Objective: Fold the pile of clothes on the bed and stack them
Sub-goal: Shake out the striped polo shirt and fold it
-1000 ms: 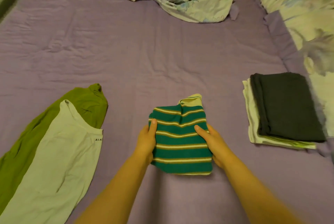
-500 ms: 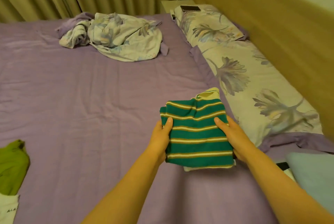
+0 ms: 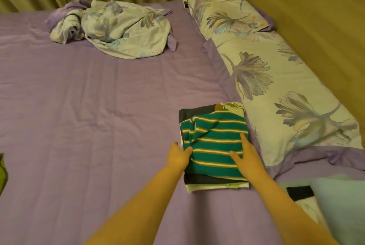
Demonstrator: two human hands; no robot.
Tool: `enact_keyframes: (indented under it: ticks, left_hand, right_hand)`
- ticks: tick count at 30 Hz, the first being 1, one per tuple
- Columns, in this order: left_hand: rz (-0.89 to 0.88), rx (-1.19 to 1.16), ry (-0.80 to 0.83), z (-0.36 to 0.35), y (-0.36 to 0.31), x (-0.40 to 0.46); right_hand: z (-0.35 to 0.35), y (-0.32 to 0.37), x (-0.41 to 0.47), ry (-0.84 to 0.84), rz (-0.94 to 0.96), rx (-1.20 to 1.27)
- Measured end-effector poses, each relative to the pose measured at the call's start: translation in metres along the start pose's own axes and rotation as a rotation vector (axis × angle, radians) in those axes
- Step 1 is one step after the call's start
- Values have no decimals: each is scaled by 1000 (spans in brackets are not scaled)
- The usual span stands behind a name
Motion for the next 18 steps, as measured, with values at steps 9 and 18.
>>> enact_keyframes:
  ticks: [9,18]
  left_hand:
    - [12,299,-13,27,12,-61]
    - [59,446,86,103,72,-186]
  right_hand:
    - [-24,43,-56,-45,-10,-540]
    - [-110,110,-155,222,126,-386]
Point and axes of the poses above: each hand's wrist, its own x-axis towards the middle knuckle, its own z-axis out of the back of the hand, y = z × x, the point moved 2 cm from there along x, towards the middle knuckle, and after that the axes turned 11 degrees about y, right-handed, at the moved point
